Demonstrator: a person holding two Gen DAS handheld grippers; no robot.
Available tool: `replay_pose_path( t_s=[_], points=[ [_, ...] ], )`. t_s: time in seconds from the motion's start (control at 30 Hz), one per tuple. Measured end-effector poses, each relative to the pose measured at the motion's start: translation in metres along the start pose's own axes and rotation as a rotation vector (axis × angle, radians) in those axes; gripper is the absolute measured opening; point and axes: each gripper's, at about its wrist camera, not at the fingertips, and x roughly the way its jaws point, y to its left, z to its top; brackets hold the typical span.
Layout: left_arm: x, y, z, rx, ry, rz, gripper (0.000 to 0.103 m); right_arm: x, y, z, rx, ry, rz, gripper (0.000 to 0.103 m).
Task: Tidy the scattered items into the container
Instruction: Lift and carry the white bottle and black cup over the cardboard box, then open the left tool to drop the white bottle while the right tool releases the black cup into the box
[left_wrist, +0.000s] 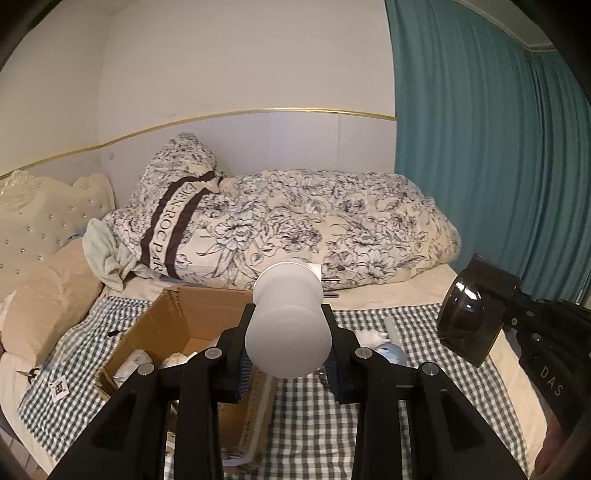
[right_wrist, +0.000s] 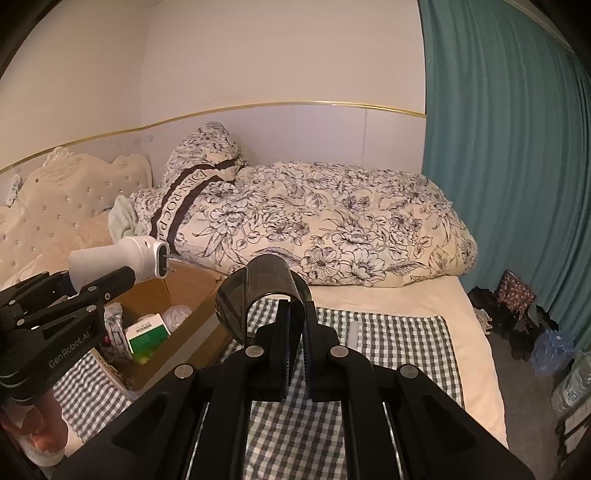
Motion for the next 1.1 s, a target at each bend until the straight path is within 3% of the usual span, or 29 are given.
replay_pose_path(
  t_s=[0.23, 0.33, 0.4, 0.5, 0.87, 1.1],
  points=[
    [0.000, 0.026, -0.001, -0.011, -0.001, 0.043, 0.031, 0.008, 0.026, 0.008, -0.020, -0.002, 0.029, 0.005],
    [-0.001, 0.037, -0.001, -0.015, 0.001, 0.061, 0.019, 0.013, 0.037, 0.011, -0.028, -0.003, 0.045, 0.005],
    [-0.001, 0.044, 0.000, -0.024, -0.001, 0.068, 0.019, 0.016, 0.043, 0.013, -0.036, -0.003, 0.054, 0.005],
    [0.003, 0.056, 0.001, -0.031, 0.003, 0.075, 0.011, 0.022, 0.054, 0.015, -0.045, 0.000, 0.068, 0.005],
    [0.017, 0.105, 0.000, -0.132, 0.029, 0.104, 0.010, 0.046, 0.078, 0.016, -0.067, 0.027, 0.112, 0.006],
    [0.025, 0.116, -0.005, -0.125, 0.047, 0.140, 0.010, 0.067, 0.096, 0.013, -0.084, 0.052, 0.148, 0.006]
  ],
)
